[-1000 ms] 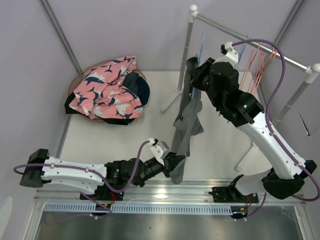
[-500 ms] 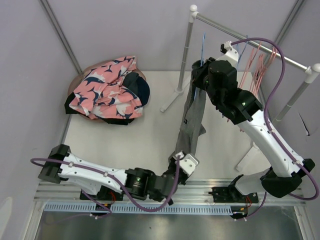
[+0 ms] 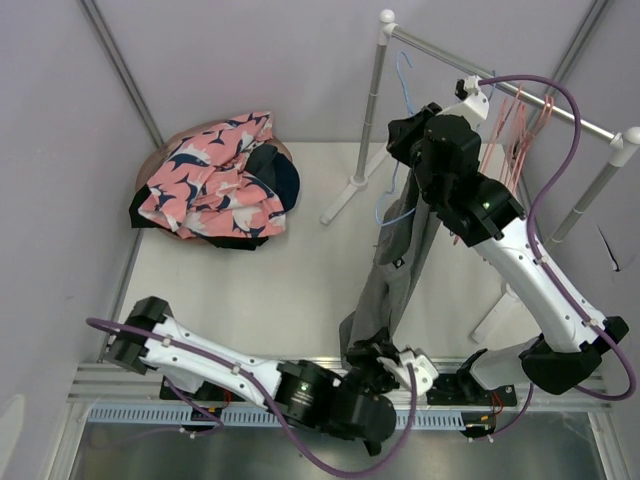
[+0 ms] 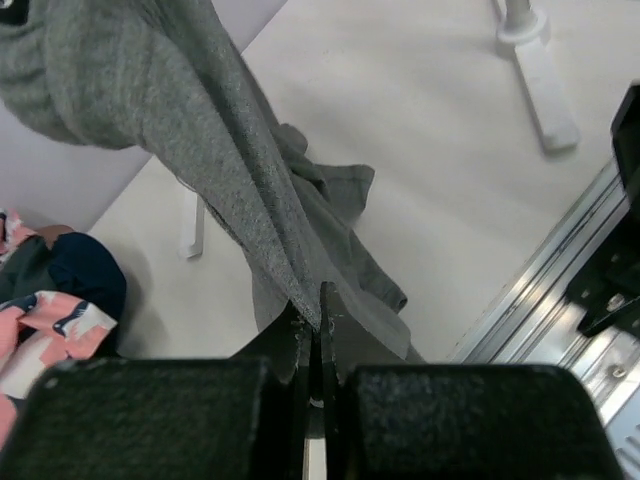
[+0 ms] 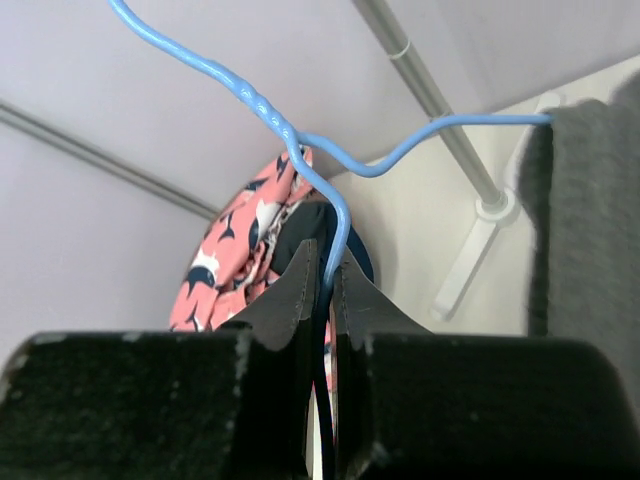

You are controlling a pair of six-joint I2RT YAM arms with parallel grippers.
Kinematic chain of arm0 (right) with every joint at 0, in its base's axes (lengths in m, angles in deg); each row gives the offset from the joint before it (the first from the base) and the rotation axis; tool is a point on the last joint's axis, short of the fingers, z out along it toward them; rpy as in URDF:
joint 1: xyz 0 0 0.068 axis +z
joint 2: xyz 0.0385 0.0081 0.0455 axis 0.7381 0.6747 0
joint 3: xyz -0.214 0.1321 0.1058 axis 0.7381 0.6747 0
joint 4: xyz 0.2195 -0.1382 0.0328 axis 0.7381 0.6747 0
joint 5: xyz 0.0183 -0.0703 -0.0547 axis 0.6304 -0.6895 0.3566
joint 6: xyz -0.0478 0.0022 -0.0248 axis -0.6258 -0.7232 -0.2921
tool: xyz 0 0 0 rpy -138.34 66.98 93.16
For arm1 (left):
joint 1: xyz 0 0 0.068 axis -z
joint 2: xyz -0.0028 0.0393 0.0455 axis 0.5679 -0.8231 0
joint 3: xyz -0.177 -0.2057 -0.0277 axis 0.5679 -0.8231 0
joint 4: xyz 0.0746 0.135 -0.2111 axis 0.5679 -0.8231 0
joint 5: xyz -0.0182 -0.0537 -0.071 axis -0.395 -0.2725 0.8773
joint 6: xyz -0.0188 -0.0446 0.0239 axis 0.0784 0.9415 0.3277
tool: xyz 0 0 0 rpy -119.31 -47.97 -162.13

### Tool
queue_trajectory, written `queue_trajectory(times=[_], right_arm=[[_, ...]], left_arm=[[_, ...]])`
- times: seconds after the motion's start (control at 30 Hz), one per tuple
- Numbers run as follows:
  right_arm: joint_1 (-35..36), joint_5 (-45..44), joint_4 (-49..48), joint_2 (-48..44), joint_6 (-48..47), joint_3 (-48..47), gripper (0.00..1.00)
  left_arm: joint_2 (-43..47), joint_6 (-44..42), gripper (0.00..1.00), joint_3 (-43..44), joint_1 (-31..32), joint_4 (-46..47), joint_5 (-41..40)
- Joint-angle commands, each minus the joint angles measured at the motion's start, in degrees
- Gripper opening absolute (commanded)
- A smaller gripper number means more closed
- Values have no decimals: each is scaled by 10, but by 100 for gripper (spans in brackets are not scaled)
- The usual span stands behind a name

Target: Remove the shorts from the hanger

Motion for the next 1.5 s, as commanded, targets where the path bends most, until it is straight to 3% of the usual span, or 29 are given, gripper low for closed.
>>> queue_trajectory(times=[0.0,0.17,0.4,0.57,0.73,0.87,1.07,1.17,1.37,1.47], right_arm=[[-22,-52,-127,13,-37,-35,0],[-25,-42,-120,20,-18,-33,0],[-24,26,-85,-20,51,-32,0],[-2,82,-73,-88,124,25,0],[11,175,-87,-152,212,104,0],[11,260,-91,-170,295,115,0],[0,348,-101,-200,376,118,0],[1,336,-95,-216,371,115,0],[-3,177,-54,-213,272,127,0],[-38,169,-90,-183,227,136,0]], left_arm=[[-46,-20,0,35,51,-60,-10],[-87,-47,0,75,56,-67,-24],[-12,22,0,-41,4,1,11],[47,5,0,-118,-83,84,42],[71,-98,0,-153,-196,205,85],[48,-154,0,-130,-274,276,130],[-2,-170,0,-73,-354,278,166],[0,-166,0,-73,-359,268,163],[73,-66,0,-123,-339,188,173],[117,-13,0,-149,-318,129,168]])
